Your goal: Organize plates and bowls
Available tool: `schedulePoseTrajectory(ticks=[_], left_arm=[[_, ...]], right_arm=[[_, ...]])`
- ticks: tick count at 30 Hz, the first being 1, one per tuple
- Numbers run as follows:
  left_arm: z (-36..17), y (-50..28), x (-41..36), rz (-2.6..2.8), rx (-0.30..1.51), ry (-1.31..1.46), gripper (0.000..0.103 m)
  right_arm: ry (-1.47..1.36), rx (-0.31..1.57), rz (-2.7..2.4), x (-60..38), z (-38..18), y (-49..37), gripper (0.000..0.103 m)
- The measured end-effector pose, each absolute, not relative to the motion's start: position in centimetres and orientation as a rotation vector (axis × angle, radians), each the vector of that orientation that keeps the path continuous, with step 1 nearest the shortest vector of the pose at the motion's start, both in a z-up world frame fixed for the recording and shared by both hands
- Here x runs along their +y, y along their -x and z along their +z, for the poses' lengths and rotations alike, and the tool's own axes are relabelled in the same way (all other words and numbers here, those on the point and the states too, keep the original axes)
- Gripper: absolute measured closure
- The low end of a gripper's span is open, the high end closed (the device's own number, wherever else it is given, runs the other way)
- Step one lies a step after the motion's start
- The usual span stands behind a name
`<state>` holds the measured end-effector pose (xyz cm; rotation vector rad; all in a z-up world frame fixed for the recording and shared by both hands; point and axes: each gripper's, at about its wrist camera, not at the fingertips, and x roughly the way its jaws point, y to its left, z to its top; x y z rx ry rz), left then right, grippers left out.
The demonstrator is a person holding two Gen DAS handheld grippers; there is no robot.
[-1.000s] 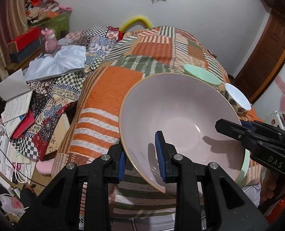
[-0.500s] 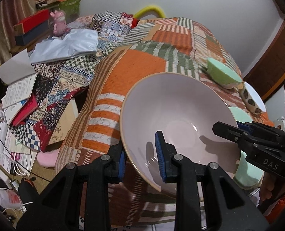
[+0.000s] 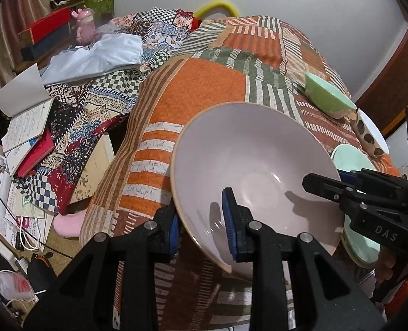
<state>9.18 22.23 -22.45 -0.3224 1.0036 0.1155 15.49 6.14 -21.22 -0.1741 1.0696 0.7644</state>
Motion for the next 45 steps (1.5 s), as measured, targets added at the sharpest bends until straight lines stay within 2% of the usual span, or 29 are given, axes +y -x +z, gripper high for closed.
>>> schedulePoseTrajectory(ticks=[19,31,36,41,45], left_arm=[[-18.0,-8.4,21.6,0.187,0.946,0.279,0.075],[-13.4,-11.4,17.3,0.132,0.872,0.226,0.075],[-12.5,-14.4,14.4,0.082,0.865,0.211,0.064],[-11.9,-17.5,10.4,0.005,0.868,0.165,0.062],[-11.8,-19.7,6.9,-0.060,0.868,0.126,0.054]], right_arm=[[0.099,0.961,0.721,1.1,-17.4,-16.1,0.077],[0.036,0.877,0.622,-4.8,-14.9,-17.9,0.076],[0.013,0.855,0.575,-7.5,-14.4,-18.8,0.075],[-0.003,0.839,0.508,-10.9,-14.1,-19.9,0.075],[-0.022,0.831,0.453,-13.9,-13.8,-20.6,0.075]])
